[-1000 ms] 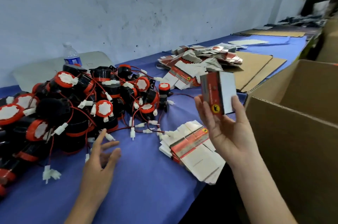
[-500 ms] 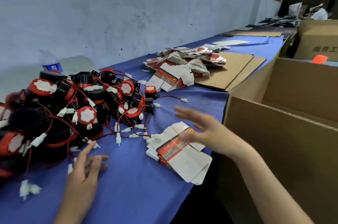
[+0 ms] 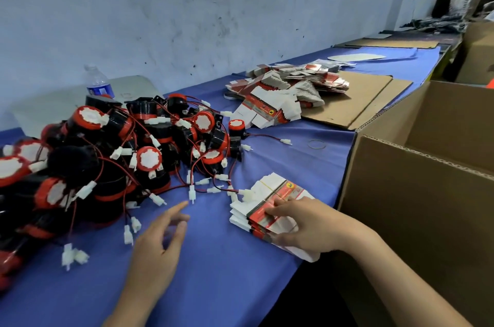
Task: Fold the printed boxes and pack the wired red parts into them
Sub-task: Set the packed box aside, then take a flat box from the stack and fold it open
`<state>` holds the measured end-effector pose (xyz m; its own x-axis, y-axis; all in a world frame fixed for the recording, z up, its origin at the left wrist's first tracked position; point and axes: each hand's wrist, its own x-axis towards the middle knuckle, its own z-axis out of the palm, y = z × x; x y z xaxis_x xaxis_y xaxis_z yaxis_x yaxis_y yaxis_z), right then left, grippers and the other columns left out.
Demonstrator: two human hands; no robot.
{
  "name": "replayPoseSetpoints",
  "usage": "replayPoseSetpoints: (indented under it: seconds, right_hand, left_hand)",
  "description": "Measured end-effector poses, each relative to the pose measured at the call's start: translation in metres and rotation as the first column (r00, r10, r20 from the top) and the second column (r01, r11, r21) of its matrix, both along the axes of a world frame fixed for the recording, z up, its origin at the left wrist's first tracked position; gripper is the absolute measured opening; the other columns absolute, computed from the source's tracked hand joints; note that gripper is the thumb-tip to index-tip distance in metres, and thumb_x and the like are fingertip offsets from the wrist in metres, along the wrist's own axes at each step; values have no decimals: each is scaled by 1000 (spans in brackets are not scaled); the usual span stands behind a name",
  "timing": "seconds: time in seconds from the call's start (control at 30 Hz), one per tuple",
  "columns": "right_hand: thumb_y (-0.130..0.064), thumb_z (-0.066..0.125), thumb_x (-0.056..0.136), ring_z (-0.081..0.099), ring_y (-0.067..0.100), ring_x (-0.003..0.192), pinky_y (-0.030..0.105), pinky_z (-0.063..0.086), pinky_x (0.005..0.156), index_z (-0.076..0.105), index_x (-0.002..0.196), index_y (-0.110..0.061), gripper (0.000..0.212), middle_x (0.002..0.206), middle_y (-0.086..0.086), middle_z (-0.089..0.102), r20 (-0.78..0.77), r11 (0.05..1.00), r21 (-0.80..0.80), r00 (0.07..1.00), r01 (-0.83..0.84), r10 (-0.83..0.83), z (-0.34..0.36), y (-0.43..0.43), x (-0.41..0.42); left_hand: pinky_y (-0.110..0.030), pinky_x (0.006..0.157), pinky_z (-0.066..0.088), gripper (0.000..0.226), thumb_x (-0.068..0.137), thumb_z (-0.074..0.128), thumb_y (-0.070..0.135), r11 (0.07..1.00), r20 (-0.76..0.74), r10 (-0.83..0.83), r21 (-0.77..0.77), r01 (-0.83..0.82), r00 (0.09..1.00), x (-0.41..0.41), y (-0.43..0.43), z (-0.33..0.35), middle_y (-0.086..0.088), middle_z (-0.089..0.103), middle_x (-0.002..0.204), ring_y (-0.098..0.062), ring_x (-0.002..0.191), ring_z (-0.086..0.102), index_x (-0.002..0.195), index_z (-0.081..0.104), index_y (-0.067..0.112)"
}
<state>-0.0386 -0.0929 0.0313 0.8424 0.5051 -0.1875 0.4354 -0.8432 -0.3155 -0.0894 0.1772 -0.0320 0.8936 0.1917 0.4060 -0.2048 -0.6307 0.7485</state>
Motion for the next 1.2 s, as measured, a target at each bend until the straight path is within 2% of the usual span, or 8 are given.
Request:
replayPoseSetpoints:
  seconds: [0.17, 0.4, 0.6, 0.73, 0.83, 0.93, 1.1, 1.2]
  right_hand:
    - [-33, 48, 98, 47, 14, 122, 26, 37, 96, 49, 138, -28, 40, 134, -7, 55, 9, 993, 114, 1000, -24, 23, 7, -2, -2]
    - [-36, 22, 95, 58, 18, 102, 24, 40, 80, 59, 121, -20, 48, 107, -4, 67, 570, 983, 2, 808, -183, 150, 5, 7, -21]
    - [-3, 47, 93, 66, 8, 101, 30, 50, 91, 66, 110, -16, 29, 108, -9, 70, 726, 802, 390, 687, -451, 33, -3, -1, -39]
    - [-19, 39, 101, 66, -2, 92, 17, 52, 76, 58, 113, -32, 26, 106, -25, 66, 538, 515, 777, 806, -362, -245, -5, 10, -45]
    - [-22, 42, 100, 65, 6, 78, 21, 52, 68, 60, 100, -26, 18, 90, -14, 69, 96, 151, 988, 901, -35, -423, -11, 34, -39]
    - [-20, 47, 96, 67, 19, 84, 34, 55, 70, 64, 98, -22, 17, 91, -1, 72, -340, -198, 936, 889, 289, -306, -17, 44, -31]
    - [-6, 51, 94, 66, 30, 86, 44, 57, 74, 62, 105, -17, 19, 102, 18, 69, -536, -409, 786, 841, 463, -78, -24, 47, -30]
    - [-6, 50, 96, 71, 24, 83, 33, 57, 62, 60, 110, -21, 24, 97, 11, 73, -540, -389, 798, 833, 461, -119, -31, 44, -28]
  left_hand:
    - [-12, 108, 28, 35, 94, 55, 25, 892, 30, -361, 301, 336, 932, -6, -42, 0, 22, 53, 129, 7, 129, 38, 127, 53, 38]
    - [-16, 111, -20, 60, 80, 2, 70, 660, -362, -363, 550, 511, 858, 3, -56, -3, 44, -22, 143, 14, 133, -29, 137, -14, 58]
    - [-26, 108, 36, 58, 91, 35, 52, 662, -321, -393, 552, 508, 862, -3, -59, 8, 14, 30, 152, -8, 140, 32, 145, 36, 33]
    - [-27, 119, -5, 56, 83, 5, 67, 629, -382, -343, 586, 512, 858, 0, -56, -5, 42, -19, 145, 8, 142, -14, 137, -12, 62]
    - [-36, 117, -8, 51, 85, 10, 72, 650, -397, -236, 613, 448, 887, 1, -58, -5, 48, -26, 132, 8, 141, -4, 135, 0, 69]
    - [-44, 117, -10, 54, 87, 22, 71, 702, -324, -116, 642, 308, 939, 1, -68, -5, 44, -4, 145, 3, 143, 5, 140, 13, 62]
    - [-44, 119, 4, 50, 90, 32, 61, 757, -238, 0, 635, 156, 971, 3, -75, -5, 28, 25, 146, -6, 141, 19, 139, 26, 54]
    - [-22, 110, 29, 45, 95, 52, 6, 977, -90, -192, 77, 199, 977, 0, -66, 8, 28, 52, 129, 3, 128, 42, 126, 49, 39]
